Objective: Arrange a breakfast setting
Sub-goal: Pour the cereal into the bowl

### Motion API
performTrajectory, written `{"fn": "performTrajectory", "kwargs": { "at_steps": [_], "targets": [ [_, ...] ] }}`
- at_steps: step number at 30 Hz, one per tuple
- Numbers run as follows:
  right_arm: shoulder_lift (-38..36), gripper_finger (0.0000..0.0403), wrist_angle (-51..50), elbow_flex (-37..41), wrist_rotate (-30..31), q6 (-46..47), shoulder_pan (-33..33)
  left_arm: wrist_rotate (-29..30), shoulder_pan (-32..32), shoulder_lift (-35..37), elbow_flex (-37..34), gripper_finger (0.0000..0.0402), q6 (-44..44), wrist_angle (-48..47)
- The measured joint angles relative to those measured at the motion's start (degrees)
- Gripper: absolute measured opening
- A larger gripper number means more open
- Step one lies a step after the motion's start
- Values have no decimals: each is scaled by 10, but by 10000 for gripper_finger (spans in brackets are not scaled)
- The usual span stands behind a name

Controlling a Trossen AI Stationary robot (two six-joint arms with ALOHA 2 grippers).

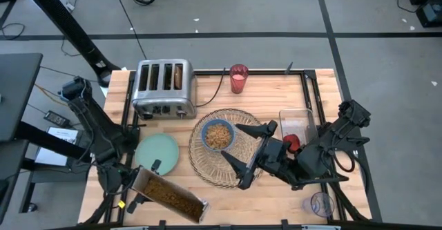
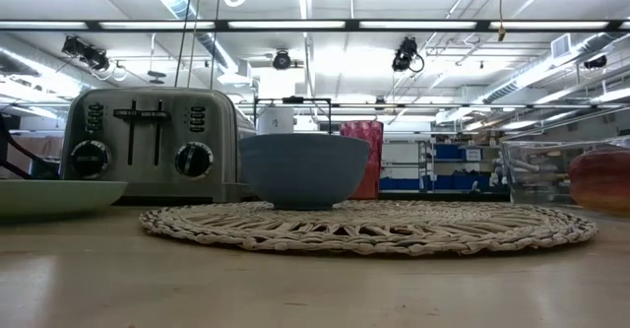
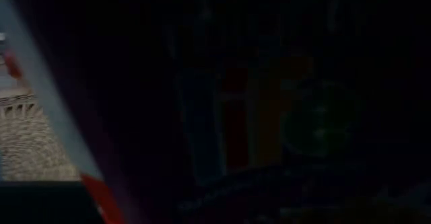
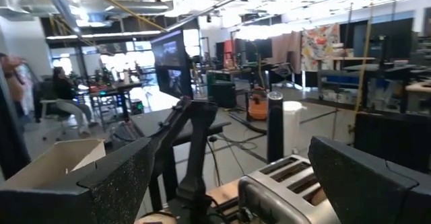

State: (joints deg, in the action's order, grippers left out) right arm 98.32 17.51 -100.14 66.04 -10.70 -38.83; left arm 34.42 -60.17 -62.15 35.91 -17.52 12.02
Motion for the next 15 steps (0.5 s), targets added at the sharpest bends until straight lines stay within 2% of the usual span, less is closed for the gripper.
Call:
{"fn": "performTrajectory", "kwargs": {
  "at_steps": [15],
  "targets": [
    [0,395,-8,0,81,0,0,-2,-19,-5,-129,192,-1,124]
  ]
}}
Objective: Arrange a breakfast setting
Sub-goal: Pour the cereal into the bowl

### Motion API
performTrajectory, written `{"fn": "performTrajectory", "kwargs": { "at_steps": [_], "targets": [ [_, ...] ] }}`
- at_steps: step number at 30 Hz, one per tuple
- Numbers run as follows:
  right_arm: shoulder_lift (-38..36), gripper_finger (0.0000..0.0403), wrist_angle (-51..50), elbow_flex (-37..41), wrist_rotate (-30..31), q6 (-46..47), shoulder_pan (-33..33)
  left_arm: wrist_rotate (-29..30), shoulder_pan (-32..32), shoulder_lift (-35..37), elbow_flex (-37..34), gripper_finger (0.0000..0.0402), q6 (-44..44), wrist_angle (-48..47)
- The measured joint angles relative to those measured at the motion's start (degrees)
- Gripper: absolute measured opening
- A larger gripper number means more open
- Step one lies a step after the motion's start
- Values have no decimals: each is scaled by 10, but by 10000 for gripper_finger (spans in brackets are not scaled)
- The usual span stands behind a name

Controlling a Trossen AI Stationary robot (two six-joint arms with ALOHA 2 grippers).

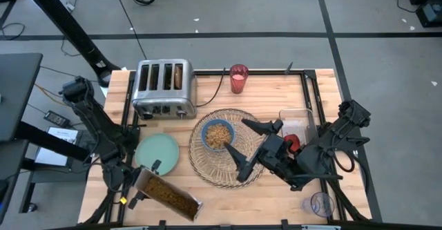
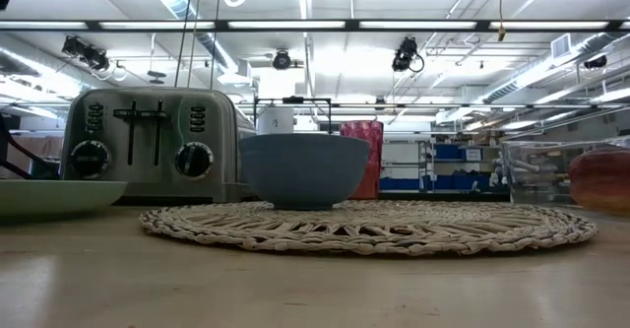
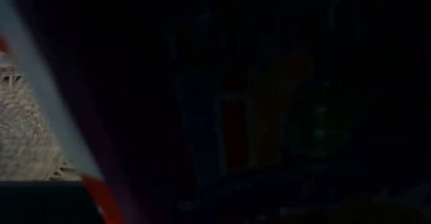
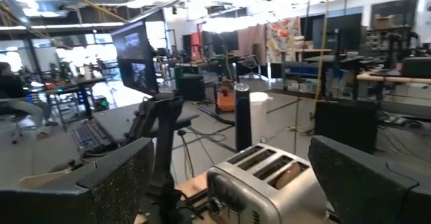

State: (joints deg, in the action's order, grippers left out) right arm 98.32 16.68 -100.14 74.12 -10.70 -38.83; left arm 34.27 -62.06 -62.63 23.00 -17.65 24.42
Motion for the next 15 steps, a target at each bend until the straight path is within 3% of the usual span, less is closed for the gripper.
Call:
{"fn": "performTrajectory", "kwargs": {
  "at_steps": [9,15],
  "targets": [
    [0,395,-13,0,44,1,0,13,-30,-5,-72,192,-14,44],
    [0,395,-20,0,54,5,3,16,-45,-21,-84,193,-12,67]
  ]
}}
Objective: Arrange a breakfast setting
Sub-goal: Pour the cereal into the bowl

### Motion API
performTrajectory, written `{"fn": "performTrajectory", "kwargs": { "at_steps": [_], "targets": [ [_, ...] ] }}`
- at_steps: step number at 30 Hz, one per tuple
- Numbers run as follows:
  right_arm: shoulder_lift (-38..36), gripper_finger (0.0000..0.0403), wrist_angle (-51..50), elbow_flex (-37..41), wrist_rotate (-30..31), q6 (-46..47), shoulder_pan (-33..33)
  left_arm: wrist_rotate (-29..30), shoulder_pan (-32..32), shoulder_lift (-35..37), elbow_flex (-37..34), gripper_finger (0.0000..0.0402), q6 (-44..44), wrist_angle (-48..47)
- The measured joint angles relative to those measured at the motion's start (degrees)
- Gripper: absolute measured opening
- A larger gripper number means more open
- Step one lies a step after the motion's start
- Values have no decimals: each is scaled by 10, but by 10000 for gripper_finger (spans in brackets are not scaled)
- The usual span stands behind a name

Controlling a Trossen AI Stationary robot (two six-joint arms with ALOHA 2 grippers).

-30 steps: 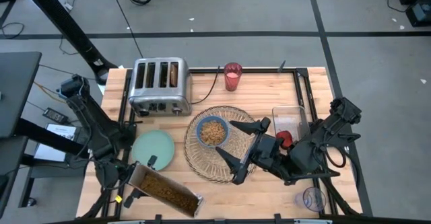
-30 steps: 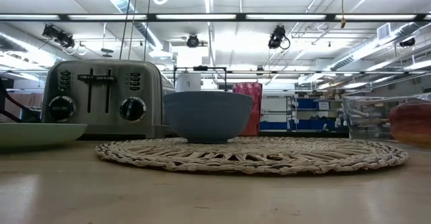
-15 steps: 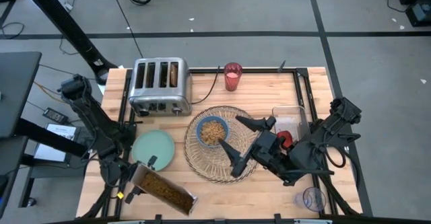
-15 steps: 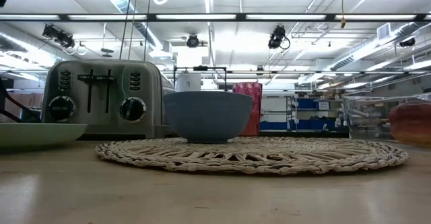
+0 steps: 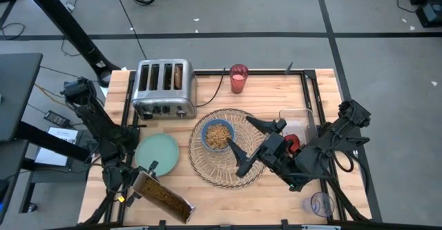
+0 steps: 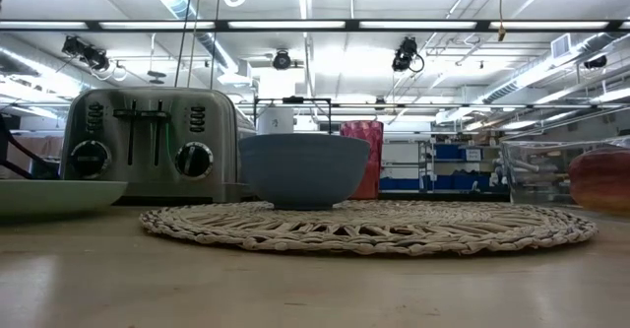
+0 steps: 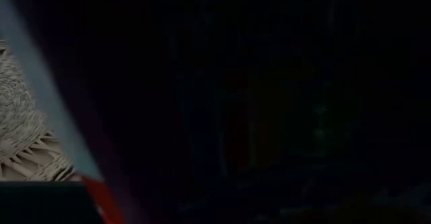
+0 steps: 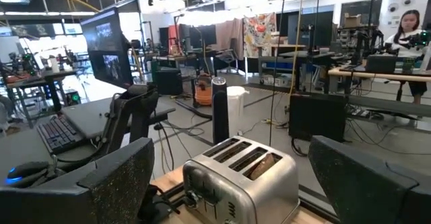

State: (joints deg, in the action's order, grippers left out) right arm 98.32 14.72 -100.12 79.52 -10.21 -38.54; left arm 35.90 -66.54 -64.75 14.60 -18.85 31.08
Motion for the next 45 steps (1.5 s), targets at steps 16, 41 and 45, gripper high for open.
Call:
{"fn": "performTrajectory", "kwargs": {
  "at_steps": [16,41,45],
  "targets": [
    [0,395,-34,0,-11,47,12,-29,-2,-1,1,280,-12,-16],
    [0,395,-33,0,-12,61,12,-52,-59,181,37,284,-31,-164],
    [0,395,-33,0,-12,61,13,-52,-66,212,80,284,-36,-293]
  ]
}}
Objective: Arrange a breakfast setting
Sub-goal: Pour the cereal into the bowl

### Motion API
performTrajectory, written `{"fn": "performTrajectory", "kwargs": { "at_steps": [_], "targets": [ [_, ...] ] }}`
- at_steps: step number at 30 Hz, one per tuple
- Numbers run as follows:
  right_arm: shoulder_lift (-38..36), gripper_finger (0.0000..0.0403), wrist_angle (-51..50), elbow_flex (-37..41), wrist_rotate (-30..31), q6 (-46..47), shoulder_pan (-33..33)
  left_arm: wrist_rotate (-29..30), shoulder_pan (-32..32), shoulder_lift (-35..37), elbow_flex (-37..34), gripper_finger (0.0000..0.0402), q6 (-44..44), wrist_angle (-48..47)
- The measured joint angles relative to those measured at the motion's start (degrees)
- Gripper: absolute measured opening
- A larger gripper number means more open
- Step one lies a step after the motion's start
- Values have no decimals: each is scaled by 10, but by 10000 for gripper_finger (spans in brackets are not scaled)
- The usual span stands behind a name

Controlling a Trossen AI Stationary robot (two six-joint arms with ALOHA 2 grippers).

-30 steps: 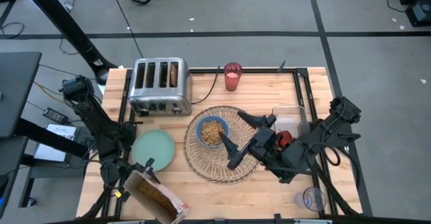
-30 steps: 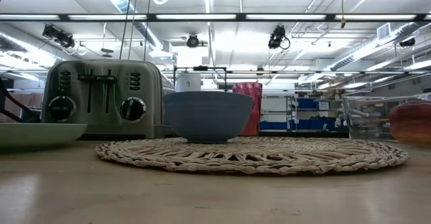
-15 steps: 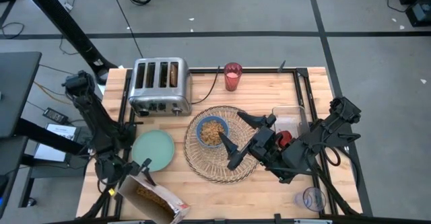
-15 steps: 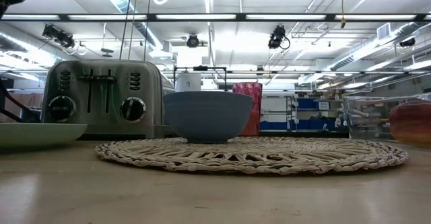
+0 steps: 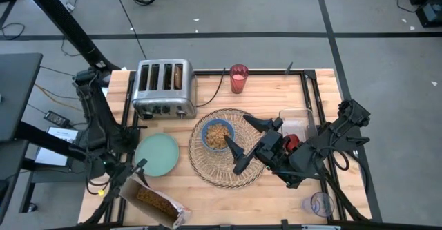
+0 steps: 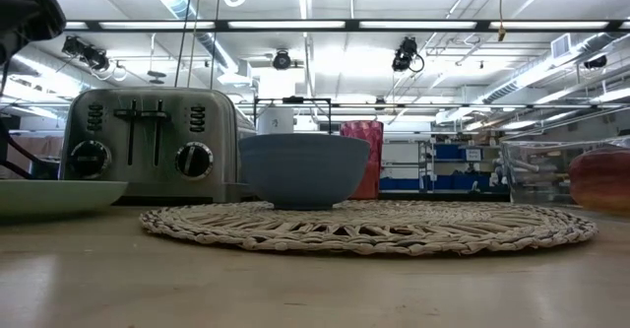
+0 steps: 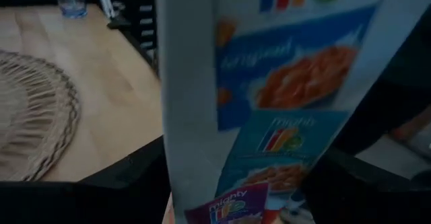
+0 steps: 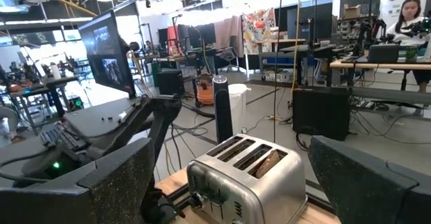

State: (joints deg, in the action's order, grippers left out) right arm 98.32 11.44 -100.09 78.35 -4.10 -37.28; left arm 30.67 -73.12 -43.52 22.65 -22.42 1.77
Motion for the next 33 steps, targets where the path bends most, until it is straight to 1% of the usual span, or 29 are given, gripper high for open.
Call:
{"fn": "performTrajectory", "kwargs": {
  "at_steps": [4,18,23,29,33],
  "targets": [
    [0,395,0,0,0,0,3,0,-7,16,30,284,-18,-85],
    [0,395,0,0,0,0,8,-2,-30,24,104,284,-21,-180],
    [0,395,0,0,0,1,8,-4,-30,24,105,284,-29,-193],
    [0,395,0,0,0,1,8,-5,-30,24,105,284,-67,-214],
    [0,395,0,0,0,9,8,-22,-30,24,105,282,-53,-221]
  ]
}}
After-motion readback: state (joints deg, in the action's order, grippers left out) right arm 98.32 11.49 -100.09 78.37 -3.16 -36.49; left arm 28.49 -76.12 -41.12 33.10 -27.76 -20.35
